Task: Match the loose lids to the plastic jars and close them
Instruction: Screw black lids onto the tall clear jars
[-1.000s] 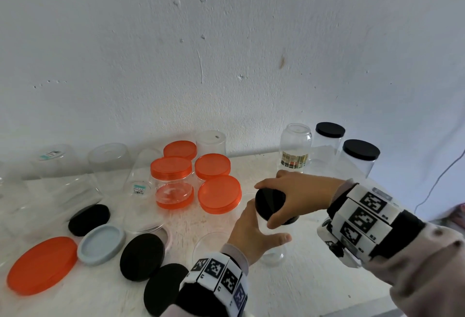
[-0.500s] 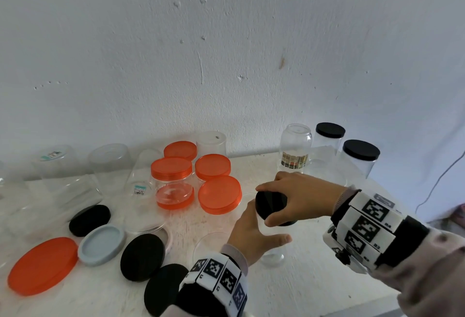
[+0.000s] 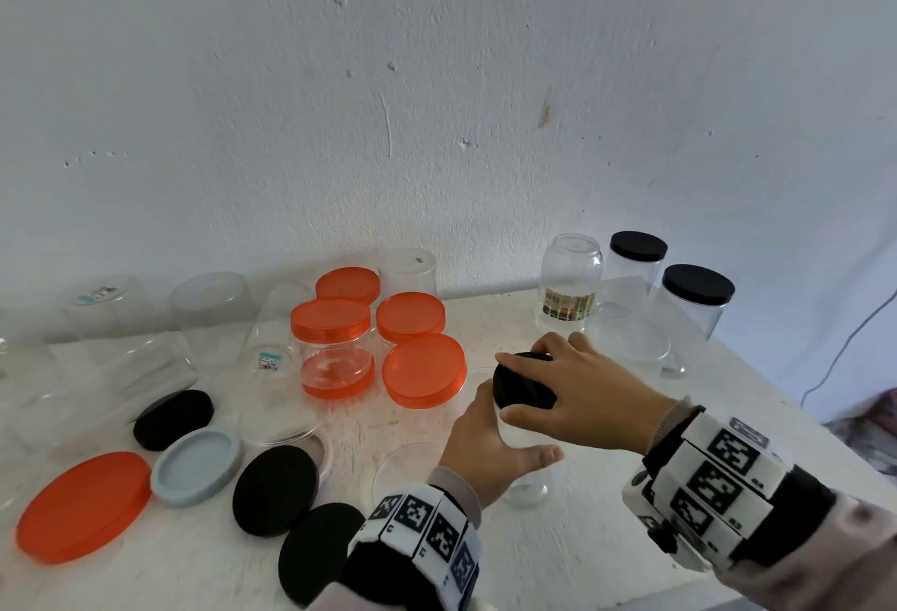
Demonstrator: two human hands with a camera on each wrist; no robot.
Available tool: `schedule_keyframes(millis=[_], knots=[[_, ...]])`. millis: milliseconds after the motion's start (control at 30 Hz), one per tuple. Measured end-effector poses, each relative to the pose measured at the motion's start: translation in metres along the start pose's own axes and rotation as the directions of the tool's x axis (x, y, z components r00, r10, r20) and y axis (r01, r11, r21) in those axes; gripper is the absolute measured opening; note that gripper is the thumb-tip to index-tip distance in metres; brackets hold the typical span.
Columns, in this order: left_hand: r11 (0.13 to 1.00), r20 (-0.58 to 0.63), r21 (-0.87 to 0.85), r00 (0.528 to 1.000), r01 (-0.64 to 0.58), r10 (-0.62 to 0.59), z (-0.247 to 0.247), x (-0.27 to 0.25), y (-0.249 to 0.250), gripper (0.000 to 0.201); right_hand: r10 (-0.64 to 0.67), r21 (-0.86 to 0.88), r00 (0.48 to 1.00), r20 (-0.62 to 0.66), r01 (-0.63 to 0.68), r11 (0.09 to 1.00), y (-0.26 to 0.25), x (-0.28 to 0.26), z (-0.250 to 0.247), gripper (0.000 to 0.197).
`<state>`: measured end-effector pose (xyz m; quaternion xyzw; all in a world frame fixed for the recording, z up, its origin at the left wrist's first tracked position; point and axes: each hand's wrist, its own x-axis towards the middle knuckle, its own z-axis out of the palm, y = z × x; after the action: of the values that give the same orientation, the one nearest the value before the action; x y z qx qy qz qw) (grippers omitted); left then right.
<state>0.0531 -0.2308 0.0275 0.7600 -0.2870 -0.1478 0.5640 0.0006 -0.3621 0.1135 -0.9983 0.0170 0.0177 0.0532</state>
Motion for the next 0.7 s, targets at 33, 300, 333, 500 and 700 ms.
schedule_keyframes(millis=[33, 300, 333, 500, 700], knots=[[1.0, 0.0, 0.005, 1.0, 0.001, -0.001, 0.0, 0.0, 0.0, 0.075, 0.006, 0.031, 1.0, -0.008, -0.006, 0.999, 0.0, -0.001, 0.002, 0.067], [0.998, 0.006, 0.052, 0.999, -0.033, 0.033, 0.0, -0.001, 0.003, 0.075, 0.058, 0.306, 0.995, -0.085, -0.03, 0.951, -0.003, -0.01, 0.026, 0.062], [0.996, 0.02, 0.075, 0.999, -0.04, 0.038, -0.001, -0.001, 0.004, 0.075, 0.06, 0.324, 0.994, -0.089, -0.028, 0.946, -0.002, -0.01, 0.027, 0.062], [0.909, 0.144, 0.416, 0.989, -0.029, -0.035, -0.024, -0.007, -0.004, 0.075, 0.081, 0.368, 0.991, -0.109, -0.035, 0.929, 0.0, -0.012, 0.031, 0.063], [0.747, 0.246, 0.663, 0.959, -0.06, -0.141, -0.063, -0.027, -0.029, 0.059, 0.091, 0.379, 0.991, -0.095, -0.049, 0.924, 0.0, -0.013, 0.033, 0.063]])
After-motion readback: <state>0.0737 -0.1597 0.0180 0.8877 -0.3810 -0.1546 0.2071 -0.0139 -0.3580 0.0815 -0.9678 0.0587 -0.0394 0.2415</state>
